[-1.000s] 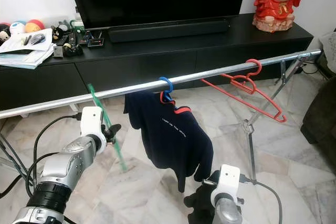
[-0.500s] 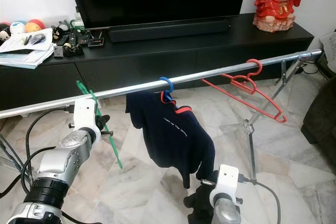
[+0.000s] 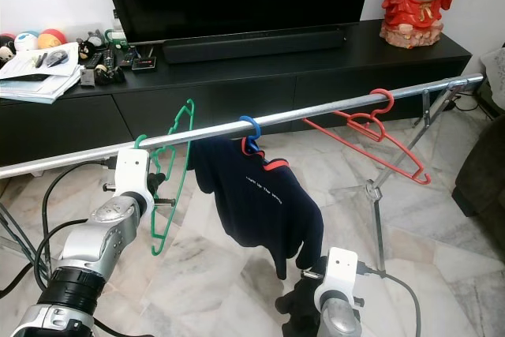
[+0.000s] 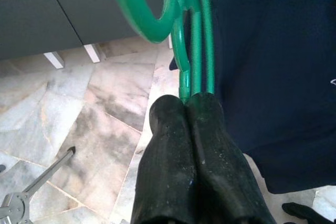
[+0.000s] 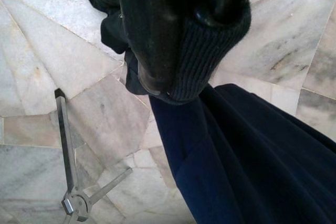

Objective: Hang hanger

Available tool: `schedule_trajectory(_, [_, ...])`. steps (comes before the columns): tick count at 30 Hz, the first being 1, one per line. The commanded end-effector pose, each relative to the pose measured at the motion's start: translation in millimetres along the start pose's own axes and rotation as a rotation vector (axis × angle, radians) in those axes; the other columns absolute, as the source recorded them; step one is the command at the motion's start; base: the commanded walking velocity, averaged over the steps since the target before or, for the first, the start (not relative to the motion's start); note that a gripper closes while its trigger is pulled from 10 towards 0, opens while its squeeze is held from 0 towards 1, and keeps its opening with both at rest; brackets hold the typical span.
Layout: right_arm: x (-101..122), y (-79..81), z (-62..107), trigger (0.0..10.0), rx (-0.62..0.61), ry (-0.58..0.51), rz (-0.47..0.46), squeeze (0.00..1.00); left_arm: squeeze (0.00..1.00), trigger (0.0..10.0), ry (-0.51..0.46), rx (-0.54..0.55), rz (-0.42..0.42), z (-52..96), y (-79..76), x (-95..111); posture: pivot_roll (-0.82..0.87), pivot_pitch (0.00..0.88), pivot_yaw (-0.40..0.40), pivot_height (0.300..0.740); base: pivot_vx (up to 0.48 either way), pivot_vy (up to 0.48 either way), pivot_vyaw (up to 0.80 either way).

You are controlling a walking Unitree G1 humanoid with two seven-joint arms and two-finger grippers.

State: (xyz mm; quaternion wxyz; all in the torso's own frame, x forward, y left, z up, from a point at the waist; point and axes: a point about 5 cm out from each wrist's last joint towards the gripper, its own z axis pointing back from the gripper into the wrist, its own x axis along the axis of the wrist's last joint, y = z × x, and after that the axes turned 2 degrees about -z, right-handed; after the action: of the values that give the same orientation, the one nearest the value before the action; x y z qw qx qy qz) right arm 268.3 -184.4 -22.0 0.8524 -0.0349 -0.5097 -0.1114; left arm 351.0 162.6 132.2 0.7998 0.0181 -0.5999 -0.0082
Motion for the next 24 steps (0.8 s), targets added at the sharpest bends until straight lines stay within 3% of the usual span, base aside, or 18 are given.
schedule_trajectory(1, [3.1,3.5,-0.7,10.0,0.009,-0.017,0.000,0.00,0.00,0.0,0.061,0.002,-0.018,0.0,2.9,-14.3,0.04,0.103,0.077,0.740,0.000,0.000,0.00])
schedule_trajectory(4, [3.0,3.4,-0.6,10.0,0.009,-0.016,0.001,0.00,0.00,0.2,0.086,-0.034,-0.048,0.5,-1.4,-19.8,0.04,0.105,0.076,0.740,0.000,0.000,0.00])
schedule_trajectory(5, [2.9,3.3,-0.6,10.0,0.009,-0.016,0.001,0.00,0.00,10.0,0.086,-0.038,-0.077,0.6,-2.3,-20.3,0.04,0.104,0.076,0.740,0.000,0.000,0.00])
schedule_trajectory(7, [2.8,3.2,-0.6,10.0,0.008,-0.015,0.002,0.00,0.00,10.0,0.086,-0.049,-0.105,0.6,-4.0,-20.9,0.04,0.104,0.076,0.740,0.000,0.000,0.00])
schedule_trajectory(8, [2.7,3.2,-0.5,10.0,0.009,-0.015,0.002,0.00,0.33,10.0,0.085,-0.057,-0.111,0.6,-5.0,-21.0,0.04,0.104,0.076,0.740,0.000,0.000,0.00])
schedule_trajectory(9, [2.7,3.2,-0.5,10.0,0.009,-0.014,0.003,0.00,0.33,10.0,0.084,-0.056,-0.113,0.7,-5.0,-21.0,0.04,0.104,0.076,0.740,0.000,0.000,0.00])
schedule_trajectory(10, [2.7,3.1,-0.6,10.0,0.009,-0.014,0.002,0.00,0.60,10.0,0.086,-0.046,-0.116,0.6,-4.7,-21.2,0.04,0.105,0.074,0.740,0.000,0.000,0.00])
schedule_trajectory(11, [2.8,3.0,-0.6,10.0,0.009,-0.014,0.002,0.00,0.60,10.0,0.086,-0.045,-0.115,0.6,-4.6,-21.3,0.04,0.105,0.074,0.740,0.000,0.000,0.00])
schedule_trajectory(12, [2.9,3.0,-0.7,10.0,0.009,-0.014,0.002,0.00,1.00,10.0,0.099,-0.025,-0.098,0.0,-2.6,-22.8,0.04,0.105,0.074,0.740,0.000,0.000,0.00])
schedule_trajectory(14, [3.0,2.9,-0.7,10.0,0.009,-0.014,0.003,0.00,1.00,10.0,0.102,-0.018,-0.093,-0.1,-1.9,-23.2,0.04,0.104,0.073,0.740,0.000,0.000,0.00])
schedule_trajectory(15, [3.0,3.0,-0.7,10.0,0.009,-0.015,0.003,0.00,0.00,10.0,0.103,-0.014,-0.090,-0.4,-1.2,-23.1,0.04,0.103,0.074,0.740,0.000,0.000,0.00])
schedule_trajectory(24, [3.7,3.8,-1.0,10.0,0.011,-0.016,0.001,0.00,0.00,10.0,0.081,0.009,-0.057,-3.3,-1.0,-19.4,0.04,0.102,0.075,0.740,0.000,0.000,0.00])
